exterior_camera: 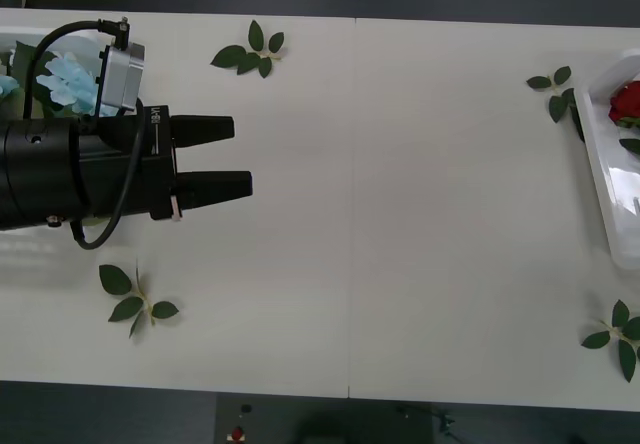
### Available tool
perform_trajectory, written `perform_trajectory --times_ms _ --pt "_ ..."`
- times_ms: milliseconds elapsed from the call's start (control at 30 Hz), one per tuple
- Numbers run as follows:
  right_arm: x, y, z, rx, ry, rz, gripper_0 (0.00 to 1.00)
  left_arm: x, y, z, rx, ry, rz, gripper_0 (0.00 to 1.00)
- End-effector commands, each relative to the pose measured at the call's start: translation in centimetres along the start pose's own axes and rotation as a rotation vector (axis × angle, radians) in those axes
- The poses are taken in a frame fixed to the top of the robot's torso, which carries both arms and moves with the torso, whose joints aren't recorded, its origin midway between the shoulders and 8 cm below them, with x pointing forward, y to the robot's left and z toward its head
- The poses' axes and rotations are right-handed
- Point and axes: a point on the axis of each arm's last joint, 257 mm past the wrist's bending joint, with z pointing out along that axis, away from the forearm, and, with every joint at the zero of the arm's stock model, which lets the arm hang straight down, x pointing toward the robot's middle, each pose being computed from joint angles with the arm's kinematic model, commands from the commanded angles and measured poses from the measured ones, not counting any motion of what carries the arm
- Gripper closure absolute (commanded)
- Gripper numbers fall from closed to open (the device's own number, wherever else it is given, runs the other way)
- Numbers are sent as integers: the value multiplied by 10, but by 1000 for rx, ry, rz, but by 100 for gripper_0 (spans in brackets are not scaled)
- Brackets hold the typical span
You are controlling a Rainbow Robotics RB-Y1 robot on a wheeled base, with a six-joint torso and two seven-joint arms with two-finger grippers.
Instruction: Put the red flowers into the right box and the blue flowers into the left box
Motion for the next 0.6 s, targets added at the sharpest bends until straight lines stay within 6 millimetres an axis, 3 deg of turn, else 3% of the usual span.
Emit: perform_trajectory --times_ms 33,167,267,467,600 --pt "-24 96 -2 -248 -42 -172 0 2 -11 8 -7 7 7 0" --pt "-11 180 -23 -537 -52 -330 0 2 -9 11 -18 -3 -6 0" --pt "7 221 -46 -717 -24 -381 0 2 -9 12 -19 -5 -9 0" --pt "42 279 -88 -989 41 -442 0 -1 -9 12 -16 -16 -25 0" --pt "66 315 -103 -1133 59 -457 0 -1 -8 11 -19 -16 -34 0"
